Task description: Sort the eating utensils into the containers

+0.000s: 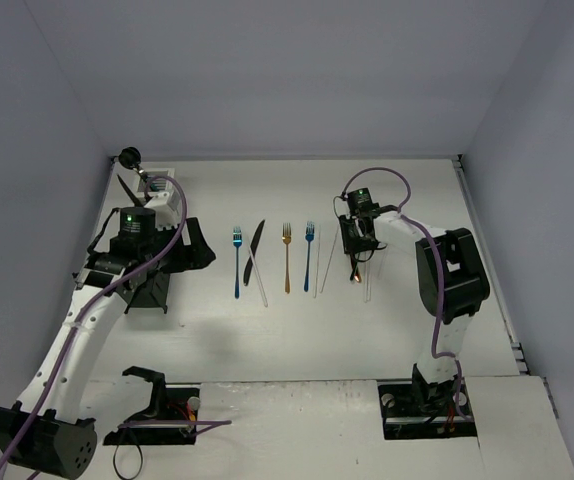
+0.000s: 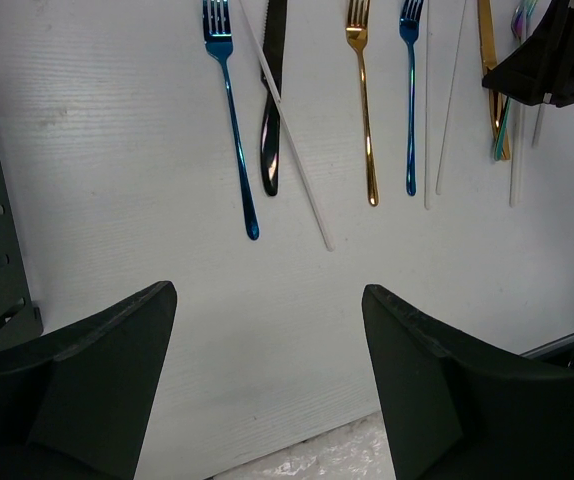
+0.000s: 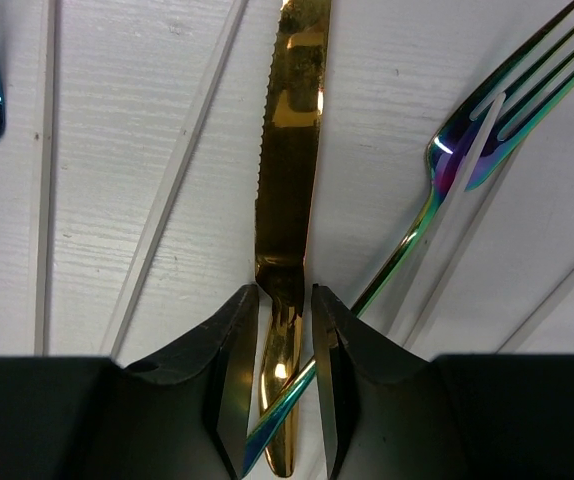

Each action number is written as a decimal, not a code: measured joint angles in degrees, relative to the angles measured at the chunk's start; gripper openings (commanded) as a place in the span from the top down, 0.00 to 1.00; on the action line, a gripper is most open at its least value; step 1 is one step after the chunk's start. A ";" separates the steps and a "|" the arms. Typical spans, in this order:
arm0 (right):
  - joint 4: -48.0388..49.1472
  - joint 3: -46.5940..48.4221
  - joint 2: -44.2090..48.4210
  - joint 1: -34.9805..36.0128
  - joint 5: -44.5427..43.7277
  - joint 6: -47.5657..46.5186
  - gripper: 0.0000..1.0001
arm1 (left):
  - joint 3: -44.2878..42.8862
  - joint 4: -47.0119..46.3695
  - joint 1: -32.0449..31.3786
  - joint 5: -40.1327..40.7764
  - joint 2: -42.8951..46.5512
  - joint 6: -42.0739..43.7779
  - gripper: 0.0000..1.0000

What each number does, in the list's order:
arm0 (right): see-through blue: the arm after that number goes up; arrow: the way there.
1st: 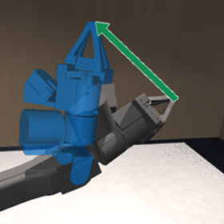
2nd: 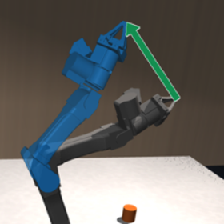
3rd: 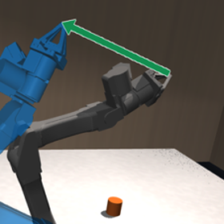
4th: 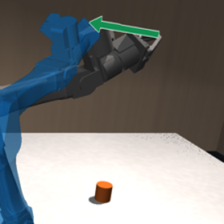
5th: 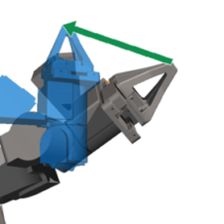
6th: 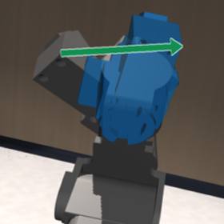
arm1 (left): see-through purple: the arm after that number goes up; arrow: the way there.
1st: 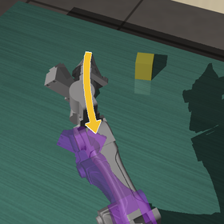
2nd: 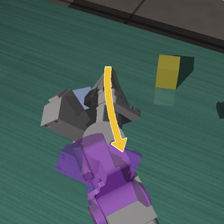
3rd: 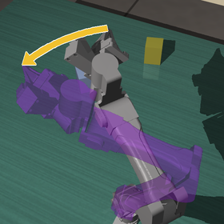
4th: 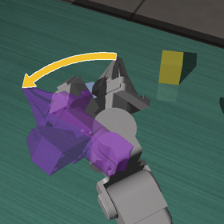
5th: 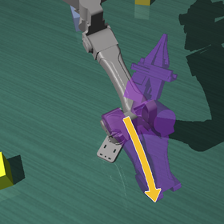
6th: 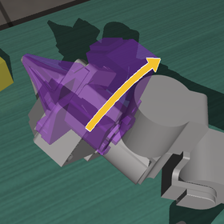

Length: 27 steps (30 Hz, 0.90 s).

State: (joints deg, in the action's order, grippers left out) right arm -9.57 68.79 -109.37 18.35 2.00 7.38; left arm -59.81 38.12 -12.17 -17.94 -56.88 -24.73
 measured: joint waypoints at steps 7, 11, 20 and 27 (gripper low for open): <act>-0.55 0.06 0.00 -0.08 0.00 0.05 1.00 | -0.04 0.01 -0.57 0.25 -0.72 -0.02 0.28; -0.73 0.24 -0.02 -0.28 0.31 -0.11 1.00 | -0.66 0.02 -0.98 0.32 -0.73 -0.06 0.28; -4.12 0.02 2.00 0.13 1.16 -1.68 1.00 | -4.48 -0.14 -3.69 -0.08 -1.66 -1.60 0.28; -3.71 -1.68 13.33 1.52 5.28 -3.23 1.00 | -6.80 -2.12 -6.53 -1.17 -2.63 -3.86 0.28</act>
State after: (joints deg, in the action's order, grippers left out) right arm -13.28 67.12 -96.04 19.87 7.28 4.14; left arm -66.62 36.00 -18.70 -19.11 -59.51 -28.59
